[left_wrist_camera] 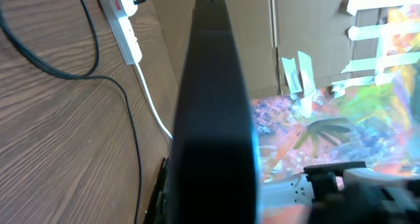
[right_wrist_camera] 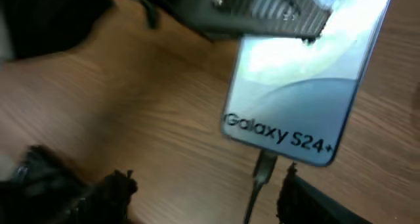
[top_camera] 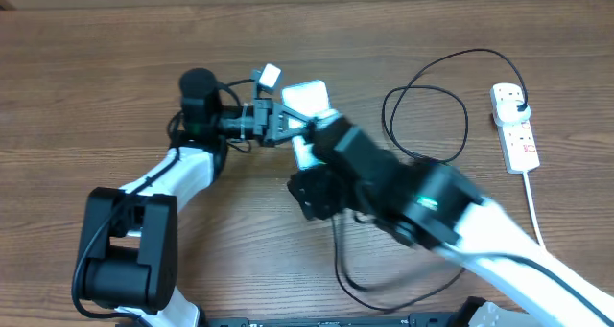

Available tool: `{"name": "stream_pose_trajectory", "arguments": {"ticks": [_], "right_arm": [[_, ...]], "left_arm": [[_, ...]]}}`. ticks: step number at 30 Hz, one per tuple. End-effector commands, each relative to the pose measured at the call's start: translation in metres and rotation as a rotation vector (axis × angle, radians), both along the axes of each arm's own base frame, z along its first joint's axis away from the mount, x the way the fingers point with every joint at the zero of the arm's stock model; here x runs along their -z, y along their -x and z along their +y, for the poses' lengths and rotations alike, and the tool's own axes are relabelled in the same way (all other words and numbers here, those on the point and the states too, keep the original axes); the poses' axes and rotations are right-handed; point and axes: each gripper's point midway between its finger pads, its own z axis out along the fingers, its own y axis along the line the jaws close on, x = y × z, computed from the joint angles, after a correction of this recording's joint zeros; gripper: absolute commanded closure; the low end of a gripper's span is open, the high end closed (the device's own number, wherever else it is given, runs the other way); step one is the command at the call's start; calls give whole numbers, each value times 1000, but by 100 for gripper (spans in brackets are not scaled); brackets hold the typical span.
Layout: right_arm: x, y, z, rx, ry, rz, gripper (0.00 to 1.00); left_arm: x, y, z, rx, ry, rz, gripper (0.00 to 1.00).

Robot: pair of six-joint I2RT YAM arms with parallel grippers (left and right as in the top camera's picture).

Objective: Plug charger to phone and switch on socket
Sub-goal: 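Lower the plugged-in phone onto the table with the left gripper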

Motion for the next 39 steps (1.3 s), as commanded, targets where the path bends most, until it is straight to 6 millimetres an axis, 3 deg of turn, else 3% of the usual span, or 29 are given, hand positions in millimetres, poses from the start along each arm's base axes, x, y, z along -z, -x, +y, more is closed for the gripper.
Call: {"name": "stream_pose_trajectory", "arguments": {"ticks": [1,5,9,12,17,23,30,39], "right_arm": [[-45,18,-23,4,-84,-57,16],[-54,35,-62,106,-73,-56,9],[-58,46,-92,208,-69,-52,7],[-59,51,-99,221,-69,-48,1],[-50,47,-107,306,-52,-26,0],[-43,42,-113,371,-36,-29,0],[-44,41,-113,378,-40,-36,0],[-52,34,-106,392,-93,-59,0]], "left_arm": [[2,-1,-20,-26,-15,-54,96],[16,-1,-33,-13,-42,-103,96],[52,-10,-32,-29,-113,-84,96],[83,-19,-27,-57,-169,-58,96],[127,-25,-15,-90,-241,-2,96],[159,-35,-4,-159,-365,45,96],[174,-45,8,-157,-612,7,96],[173,-41,12,-104,-643,-44,96]]}}
